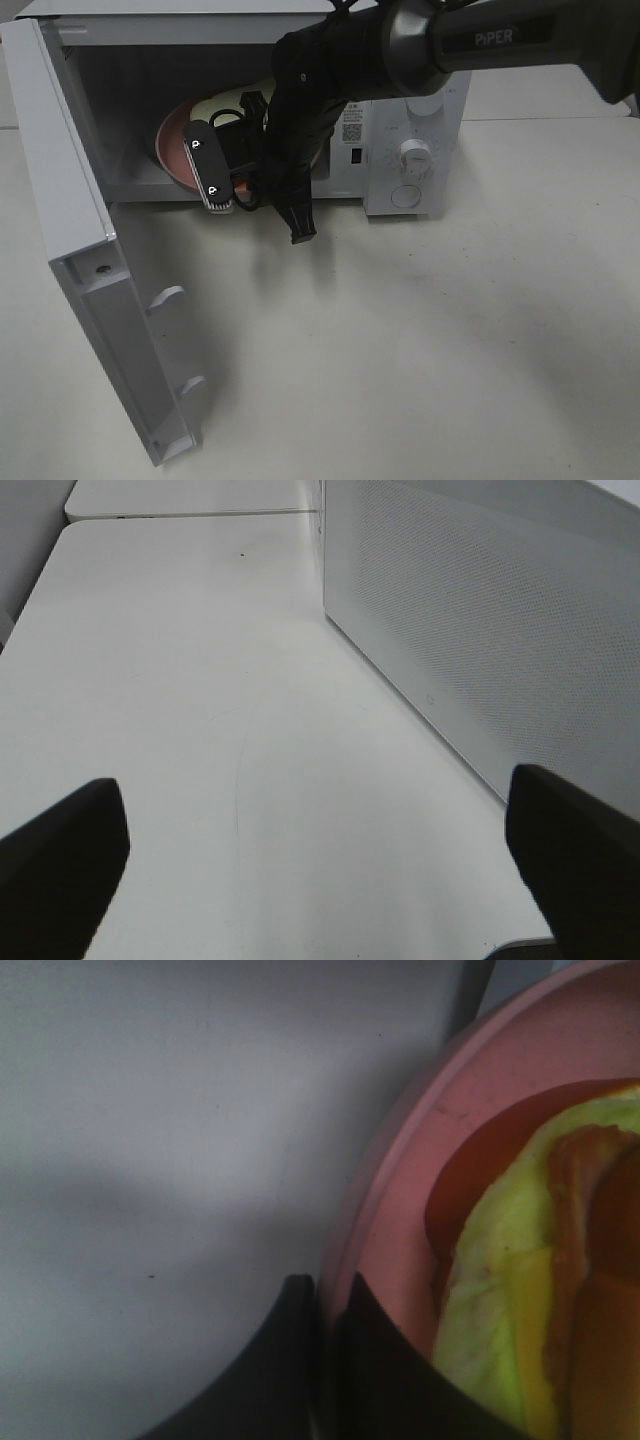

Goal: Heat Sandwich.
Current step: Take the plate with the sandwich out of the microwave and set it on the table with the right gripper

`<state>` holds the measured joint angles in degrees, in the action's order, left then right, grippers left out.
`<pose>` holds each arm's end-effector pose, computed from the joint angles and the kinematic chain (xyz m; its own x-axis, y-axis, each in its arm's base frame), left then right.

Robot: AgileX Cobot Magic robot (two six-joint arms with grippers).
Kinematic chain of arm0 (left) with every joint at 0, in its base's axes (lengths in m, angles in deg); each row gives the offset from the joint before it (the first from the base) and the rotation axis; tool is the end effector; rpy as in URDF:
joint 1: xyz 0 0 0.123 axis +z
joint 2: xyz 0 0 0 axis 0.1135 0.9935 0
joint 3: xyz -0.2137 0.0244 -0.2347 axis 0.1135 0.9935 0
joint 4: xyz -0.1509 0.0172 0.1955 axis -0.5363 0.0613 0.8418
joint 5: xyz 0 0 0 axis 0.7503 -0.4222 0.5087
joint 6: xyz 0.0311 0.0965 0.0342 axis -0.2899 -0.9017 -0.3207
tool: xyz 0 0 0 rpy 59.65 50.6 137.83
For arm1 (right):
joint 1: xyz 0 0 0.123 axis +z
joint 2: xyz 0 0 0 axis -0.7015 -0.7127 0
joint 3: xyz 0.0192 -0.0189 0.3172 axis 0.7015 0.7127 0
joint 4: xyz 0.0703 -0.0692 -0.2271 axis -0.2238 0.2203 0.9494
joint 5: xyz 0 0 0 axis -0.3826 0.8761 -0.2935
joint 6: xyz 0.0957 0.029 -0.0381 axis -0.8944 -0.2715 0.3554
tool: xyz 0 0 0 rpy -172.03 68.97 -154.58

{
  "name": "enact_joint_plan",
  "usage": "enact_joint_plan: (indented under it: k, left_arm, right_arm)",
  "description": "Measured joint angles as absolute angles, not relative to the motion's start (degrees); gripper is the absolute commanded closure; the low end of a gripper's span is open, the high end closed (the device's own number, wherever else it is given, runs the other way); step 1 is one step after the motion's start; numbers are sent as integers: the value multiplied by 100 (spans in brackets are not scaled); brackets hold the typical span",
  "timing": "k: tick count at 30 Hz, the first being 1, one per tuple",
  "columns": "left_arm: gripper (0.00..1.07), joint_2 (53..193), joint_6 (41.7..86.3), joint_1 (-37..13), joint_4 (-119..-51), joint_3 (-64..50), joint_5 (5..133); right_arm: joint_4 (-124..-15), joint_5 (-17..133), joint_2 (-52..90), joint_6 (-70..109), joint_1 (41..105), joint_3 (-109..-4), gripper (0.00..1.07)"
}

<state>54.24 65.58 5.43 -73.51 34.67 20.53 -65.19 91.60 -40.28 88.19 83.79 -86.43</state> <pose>-0.0276 -0.0044 0.2691 -0.4359 0.0205 -0.8997 0.0655 0.9978 -0.0090 0.4036 0.3248 0.1731 0.4490 -0.8873 -0.1053 -0.7667 -0.3221 -0.5554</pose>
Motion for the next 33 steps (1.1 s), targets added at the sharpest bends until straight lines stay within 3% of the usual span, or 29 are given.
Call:
enact_joint_plan:
  k: [33]
  left_arm:
    - [10,5424,6558,543,-7351,3467,2053]
  right_arm:
    - [-6662,8329,-2326,9185,8500,-6340,107]
